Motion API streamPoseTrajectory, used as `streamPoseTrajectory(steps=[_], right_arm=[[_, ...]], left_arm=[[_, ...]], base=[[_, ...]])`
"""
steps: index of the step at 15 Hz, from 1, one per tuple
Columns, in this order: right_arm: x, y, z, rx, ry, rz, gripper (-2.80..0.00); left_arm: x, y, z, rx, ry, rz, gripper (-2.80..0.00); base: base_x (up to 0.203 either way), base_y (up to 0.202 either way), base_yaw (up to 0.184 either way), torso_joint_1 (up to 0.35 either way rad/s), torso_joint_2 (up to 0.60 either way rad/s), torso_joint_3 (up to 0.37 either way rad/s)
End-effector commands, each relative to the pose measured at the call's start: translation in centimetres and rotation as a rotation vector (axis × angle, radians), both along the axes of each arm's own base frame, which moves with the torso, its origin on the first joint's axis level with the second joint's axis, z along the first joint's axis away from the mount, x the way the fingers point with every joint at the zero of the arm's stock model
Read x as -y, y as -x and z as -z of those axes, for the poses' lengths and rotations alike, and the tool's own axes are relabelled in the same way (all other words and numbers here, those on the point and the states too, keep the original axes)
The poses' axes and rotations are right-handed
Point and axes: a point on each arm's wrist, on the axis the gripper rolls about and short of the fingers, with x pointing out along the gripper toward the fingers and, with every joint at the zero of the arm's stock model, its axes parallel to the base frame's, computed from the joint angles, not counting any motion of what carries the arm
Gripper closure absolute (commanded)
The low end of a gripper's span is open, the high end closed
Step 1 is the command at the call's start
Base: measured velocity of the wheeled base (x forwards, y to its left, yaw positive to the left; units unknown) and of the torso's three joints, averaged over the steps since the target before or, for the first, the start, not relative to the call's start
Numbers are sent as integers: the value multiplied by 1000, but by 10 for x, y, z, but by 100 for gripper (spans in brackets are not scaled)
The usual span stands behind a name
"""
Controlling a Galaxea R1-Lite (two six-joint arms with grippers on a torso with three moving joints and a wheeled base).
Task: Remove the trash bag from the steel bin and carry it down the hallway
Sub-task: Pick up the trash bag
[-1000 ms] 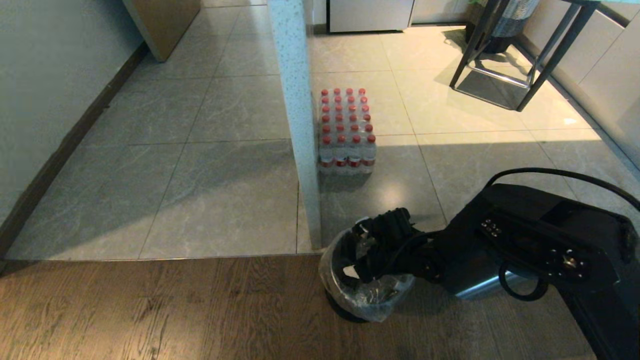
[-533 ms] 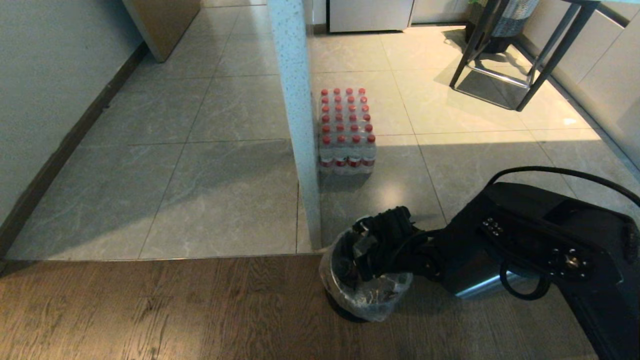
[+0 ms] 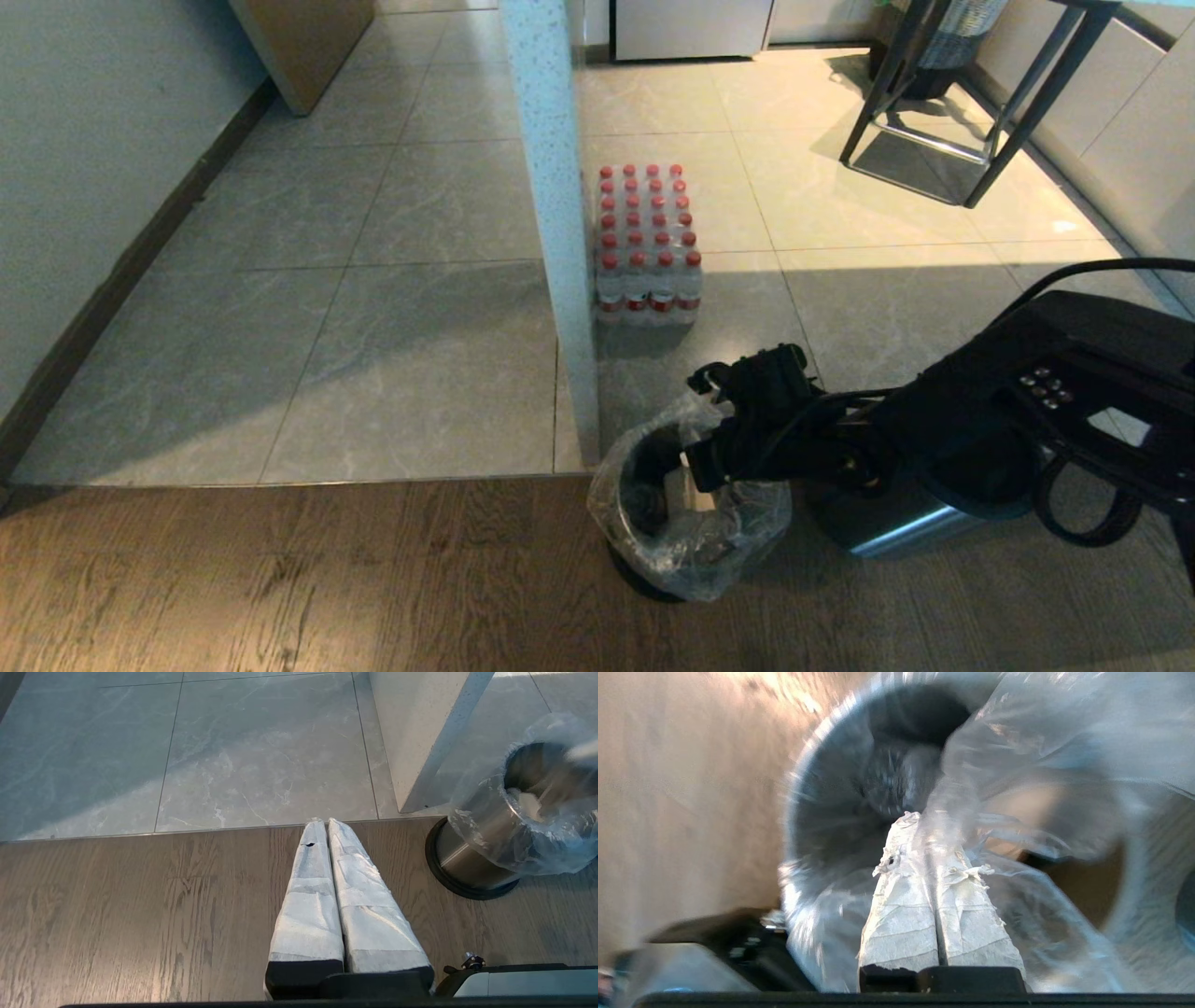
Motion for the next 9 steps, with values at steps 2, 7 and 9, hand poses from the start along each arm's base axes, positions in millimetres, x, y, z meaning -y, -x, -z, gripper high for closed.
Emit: streamPoseTrajectory(steps=[2,7,9], right_arm=[[14,23,-73,102,-101,32,0],[39,73,-141,136,-163,47,0],[48,90,-158,114,-176,56,0]], left_arm=[[0,0,0,0,0,0,0],[0,0,0,0,0,0,0],[0,0,0,0,0,0,0]], base=[[0,0,0,0,0,0],[0,0,0,0,0,0],[0,0,0,0,0,0]])
